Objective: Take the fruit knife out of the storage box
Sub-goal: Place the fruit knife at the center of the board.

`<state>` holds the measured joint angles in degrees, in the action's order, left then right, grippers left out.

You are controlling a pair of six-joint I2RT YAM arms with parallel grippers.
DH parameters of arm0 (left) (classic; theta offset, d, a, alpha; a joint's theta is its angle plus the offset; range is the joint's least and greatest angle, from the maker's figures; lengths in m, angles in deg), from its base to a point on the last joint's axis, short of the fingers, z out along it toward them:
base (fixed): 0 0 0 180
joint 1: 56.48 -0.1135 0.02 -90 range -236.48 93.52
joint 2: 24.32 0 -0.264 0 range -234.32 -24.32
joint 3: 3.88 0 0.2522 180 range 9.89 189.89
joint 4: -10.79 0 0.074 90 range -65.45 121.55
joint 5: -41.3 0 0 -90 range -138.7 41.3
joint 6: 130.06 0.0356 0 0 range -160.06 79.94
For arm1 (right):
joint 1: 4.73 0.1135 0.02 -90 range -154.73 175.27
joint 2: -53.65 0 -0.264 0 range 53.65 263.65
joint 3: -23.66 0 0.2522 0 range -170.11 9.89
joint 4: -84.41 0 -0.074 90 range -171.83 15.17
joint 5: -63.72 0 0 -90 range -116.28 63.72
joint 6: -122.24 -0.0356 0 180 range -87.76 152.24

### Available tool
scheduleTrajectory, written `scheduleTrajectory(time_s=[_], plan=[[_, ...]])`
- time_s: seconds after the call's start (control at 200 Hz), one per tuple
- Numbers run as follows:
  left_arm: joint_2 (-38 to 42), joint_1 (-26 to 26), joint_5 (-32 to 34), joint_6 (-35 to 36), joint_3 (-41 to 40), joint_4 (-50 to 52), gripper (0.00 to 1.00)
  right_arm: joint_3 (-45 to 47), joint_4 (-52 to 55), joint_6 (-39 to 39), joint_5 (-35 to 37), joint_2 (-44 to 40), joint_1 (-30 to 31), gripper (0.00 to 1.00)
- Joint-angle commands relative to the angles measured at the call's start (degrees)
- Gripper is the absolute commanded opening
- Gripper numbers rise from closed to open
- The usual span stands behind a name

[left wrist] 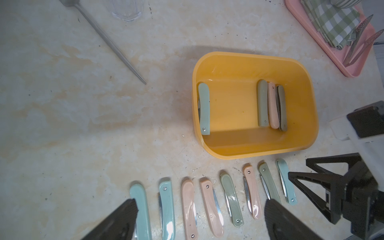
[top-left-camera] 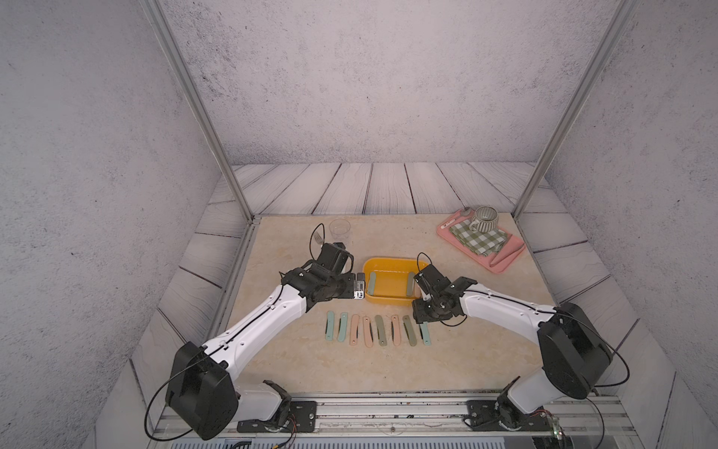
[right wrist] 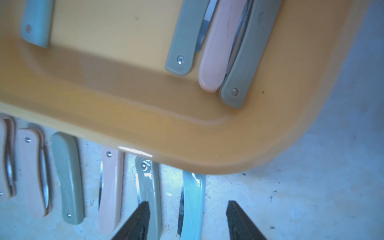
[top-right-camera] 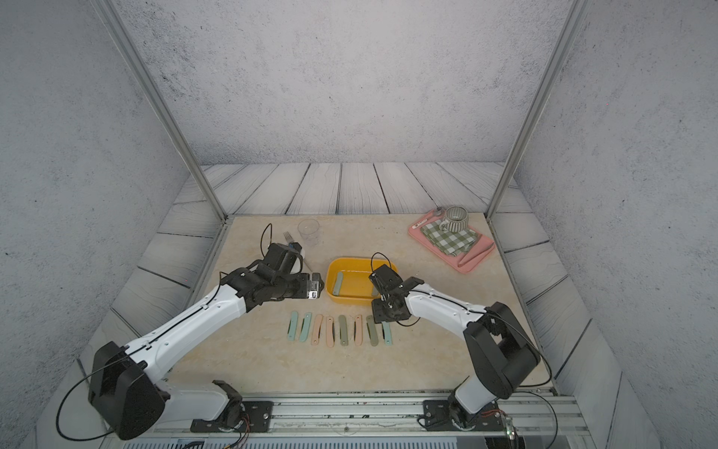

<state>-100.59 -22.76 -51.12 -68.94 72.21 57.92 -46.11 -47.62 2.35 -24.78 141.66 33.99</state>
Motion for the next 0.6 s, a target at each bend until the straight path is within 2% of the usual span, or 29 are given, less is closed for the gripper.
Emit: scheduleTrajectory(time_s=[0.0, 0.115, 0.165, 0.38, 0.595], plan=[[-0.72, -0.18, 0.24, 0.67, 2.39, 0.99, 0.99, -1.58, 6.77, 0.44, -0.51, -2.97, 0.3, 0.68], [-1.9, 0.34, -0.45, 1.87, 4.19, 1.35, 0.99, -3.96, 11.3, 1.12, 1.41, -5.99, 0.25, 0.85], [-2.88, 0.92, -0.86, 2.63, 5.19, 1.59, 0.99, -5.43, 12.98, 1.56, 2.66, -6.9, 0.26, 1.0], [-8.69, 3.25, -0.84, 3.49, 9.75, 1.7, 1.0, -15.64, 18.92, 4.45, 5.44, -4.65, -1.25, 0.99], [-17.77, 5.44, -1.29, 4.12, 16.42, 2.01, 0.93, -21.42, 17.57, 4.41, 0.2, -2.2, -8.18, 0.99]])
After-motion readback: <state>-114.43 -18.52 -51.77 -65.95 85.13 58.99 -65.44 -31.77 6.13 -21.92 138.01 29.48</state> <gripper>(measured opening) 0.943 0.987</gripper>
